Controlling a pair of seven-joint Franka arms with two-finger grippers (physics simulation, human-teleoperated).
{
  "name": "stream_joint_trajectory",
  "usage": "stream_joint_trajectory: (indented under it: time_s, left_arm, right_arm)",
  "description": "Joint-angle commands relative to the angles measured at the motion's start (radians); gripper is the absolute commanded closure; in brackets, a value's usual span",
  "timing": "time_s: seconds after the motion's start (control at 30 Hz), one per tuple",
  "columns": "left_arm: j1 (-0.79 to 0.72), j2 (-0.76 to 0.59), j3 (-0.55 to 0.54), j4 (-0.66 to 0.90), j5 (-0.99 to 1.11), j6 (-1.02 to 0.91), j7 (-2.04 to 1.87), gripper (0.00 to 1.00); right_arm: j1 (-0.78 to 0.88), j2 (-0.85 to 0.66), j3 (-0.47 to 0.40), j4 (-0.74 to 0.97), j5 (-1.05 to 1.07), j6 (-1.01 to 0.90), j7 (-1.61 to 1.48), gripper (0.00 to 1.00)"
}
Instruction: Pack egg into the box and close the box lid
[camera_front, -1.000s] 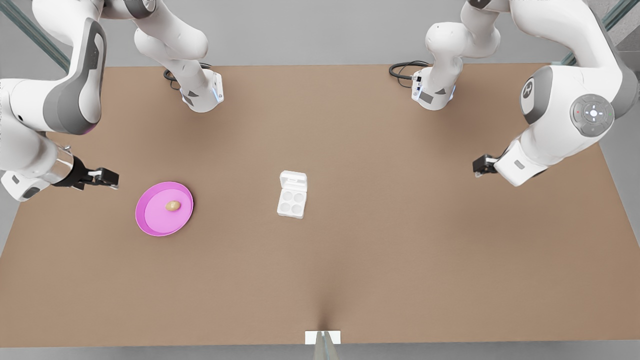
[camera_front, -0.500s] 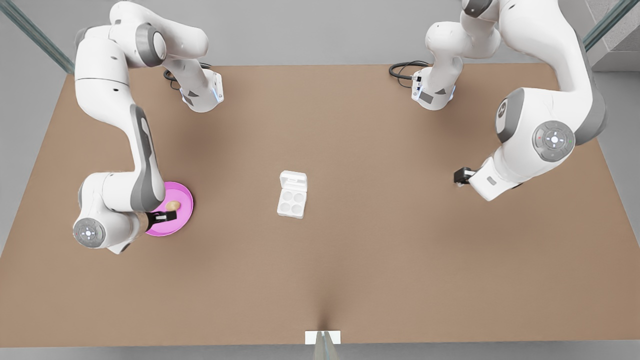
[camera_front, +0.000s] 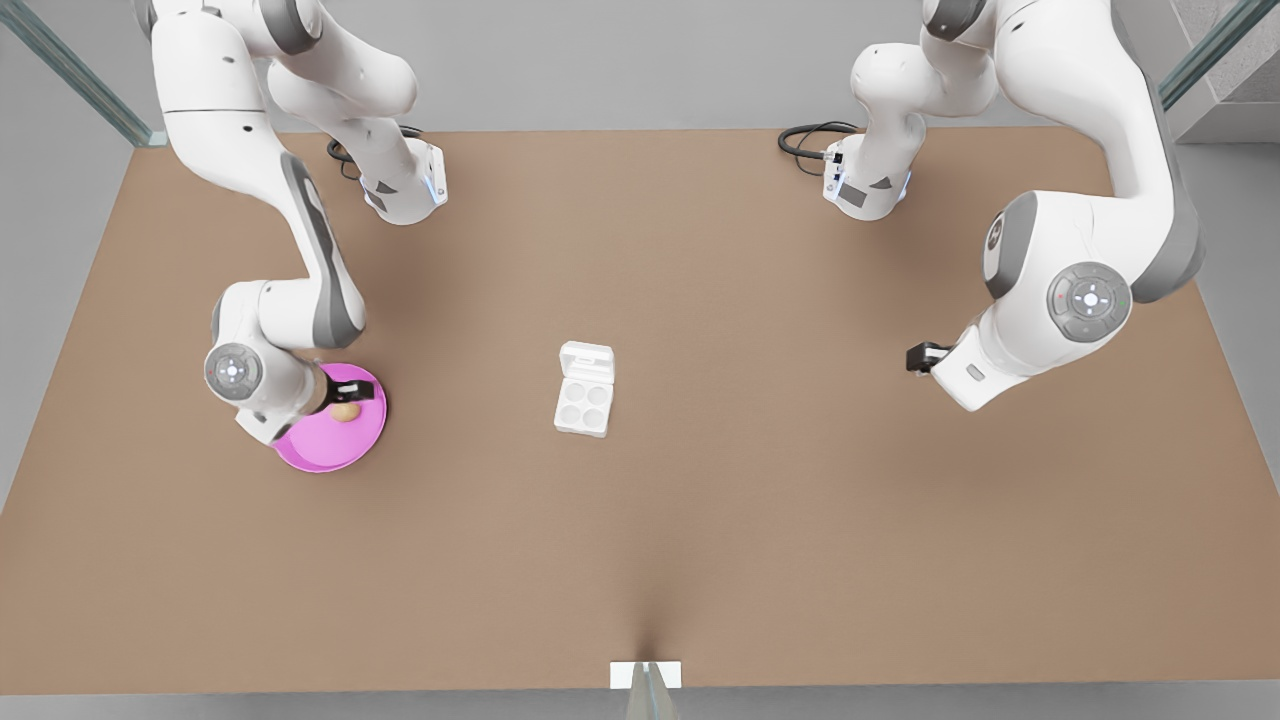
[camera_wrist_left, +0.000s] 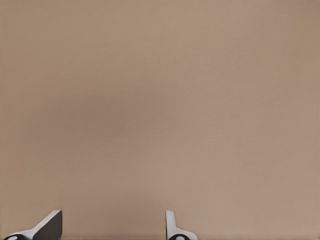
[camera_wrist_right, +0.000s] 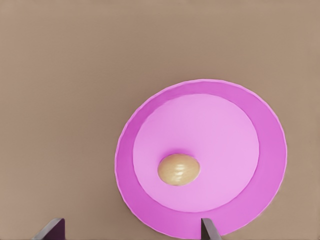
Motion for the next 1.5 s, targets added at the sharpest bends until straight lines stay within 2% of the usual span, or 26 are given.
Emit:
stream_joint_trajectory:
  time_s: [0.0,0.2,0.27,0.37,0.5,0.77,1.43,1.47]
  left_arm:
    - [-0.002,-0.001,0.000,0.000,0.000,-0.005,-0.036,0.00]
    - [0.000,0.008,0.000,0.005,0.000,0.002,-0.036,0.00]
    - [-0.002,0.008,0.000,0.005,0.000,0.002,-0.036,0.00]
    - [-0.003,0.008,0.000,0.003,0.000,0.002,-0.036,0.00]
    - [-0.002,0.010,0.000,0.003,0.000,0.002,-0.036,0.00]
    - [-0.003,0.010,0.000,0.003,0.002,0.002,-0.036,0.00]
    - [0.003,0.017,0.000,0.003,0.002,0.005,-0.036,0.00]
    - [0.003,0.017,0.000,0.003,0.000,0.005,-0.036,0.00]
  right_arm:
    - [-0.031,-0.006,0.001,-0.013,-0.003,0.225,-0.004,0.00]
    - [-0.027,0.127,0.003,-0.018,-0.004,0.287,-0.009,0.00]
    - [0.000,0.068,0.010,-0.113,-0.001,0.342,0.031,0.00]
    - [0.000,0.068,0.029,-0.125,-0.001,0.365,0.052,0.00]
    - [-0.081,0.018,0.030,-0.225,-0.009,0.423,0.034,0.00]
    - [-0.139,0.054,0.030,-0.231,-0.029,0.458,0.016,0.00]
    - [-0.135,0.141,0.030,-0.228,-0.027,0.537,0.017,0.00]
    - [-0.135,0.143,0.030,-0.229,-0.026,0.538,0.017,0.03]
